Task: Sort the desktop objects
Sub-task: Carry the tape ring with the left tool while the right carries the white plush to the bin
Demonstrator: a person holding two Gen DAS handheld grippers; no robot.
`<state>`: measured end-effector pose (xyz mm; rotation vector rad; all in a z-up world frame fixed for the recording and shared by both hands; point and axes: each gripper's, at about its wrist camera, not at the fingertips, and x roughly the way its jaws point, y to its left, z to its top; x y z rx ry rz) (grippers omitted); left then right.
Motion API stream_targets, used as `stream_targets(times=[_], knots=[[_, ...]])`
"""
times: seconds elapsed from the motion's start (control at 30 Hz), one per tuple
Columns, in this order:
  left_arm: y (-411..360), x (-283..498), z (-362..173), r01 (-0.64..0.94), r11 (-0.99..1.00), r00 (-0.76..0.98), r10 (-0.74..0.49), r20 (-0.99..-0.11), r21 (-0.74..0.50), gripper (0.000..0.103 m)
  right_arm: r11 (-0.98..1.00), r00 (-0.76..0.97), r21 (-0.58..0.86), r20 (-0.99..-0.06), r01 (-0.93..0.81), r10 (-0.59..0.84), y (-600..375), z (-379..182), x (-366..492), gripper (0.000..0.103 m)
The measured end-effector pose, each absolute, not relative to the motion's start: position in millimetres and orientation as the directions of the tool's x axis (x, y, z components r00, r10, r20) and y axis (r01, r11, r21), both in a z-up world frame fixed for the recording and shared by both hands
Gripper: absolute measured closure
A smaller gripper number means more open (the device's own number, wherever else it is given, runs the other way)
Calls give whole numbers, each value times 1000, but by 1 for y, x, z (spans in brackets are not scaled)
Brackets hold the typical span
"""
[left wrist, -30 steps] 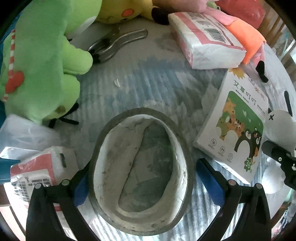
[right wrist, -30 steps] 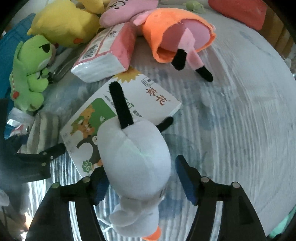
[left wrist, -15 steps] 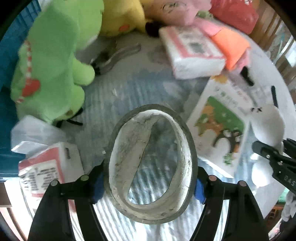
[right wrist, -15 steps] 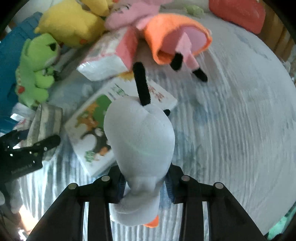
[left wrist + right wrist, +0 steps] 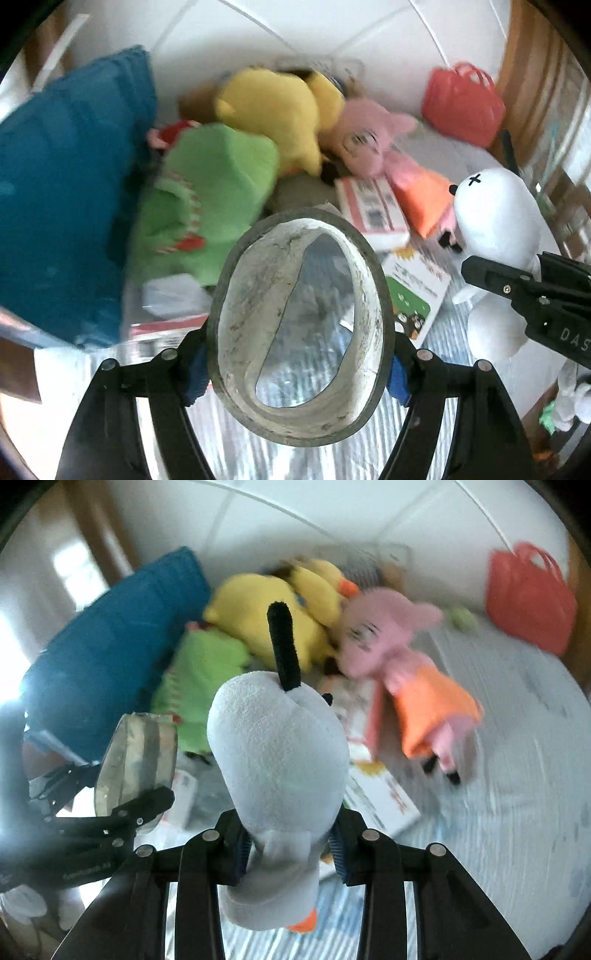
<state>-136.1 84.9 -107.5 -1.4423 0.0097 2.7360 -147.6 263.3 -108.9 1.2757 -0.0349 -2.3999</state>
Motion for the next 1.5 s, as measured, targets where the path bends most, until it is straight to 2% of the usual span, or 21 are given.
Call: stream_targets(times=[0.4, 0.67, 0.87, 1.13, 1.27, 1.4, 1.5], knots=[[34, -72, -76, 234, -972, -613, -151, -775, 5, 29, -752, -412, 177, -746, 634, -523, 177, -82, -142, 68], [-22, -36, -59, 364, -931, -625, -240, -743, -6, 29, -663, -375, 158, -719, 732, -586, 120, -64, -125, 67], [-70, -17, -29, 369, -930, -664, -268, -699, 6, 29, -623, -394, 148, -658, 768, -641, 72, -29, -115, 67], [-154, -9, 42, 328, -945, -755, -271, -597, 14, 29, -547, -395, 158, -534, 822, -747, -1, 44, -115, 67], [-202, -27, 73, 343, -939, -762, -300, -573, 37, 29, -549, -426, 133, -491, 825, -760, -41, 74, -125, 67], [-254, -66, 80, 361, -930, -724, -324, -609, 66, 29, -551, -415, 150, -507, 821, -756, -88, 87, -151, 67], [-283, -97, 66, 367, -927, -680, -327, -656, 82, 29, -572, -410, 136, -567, 809, -714, -128, 78, -171, 66]])
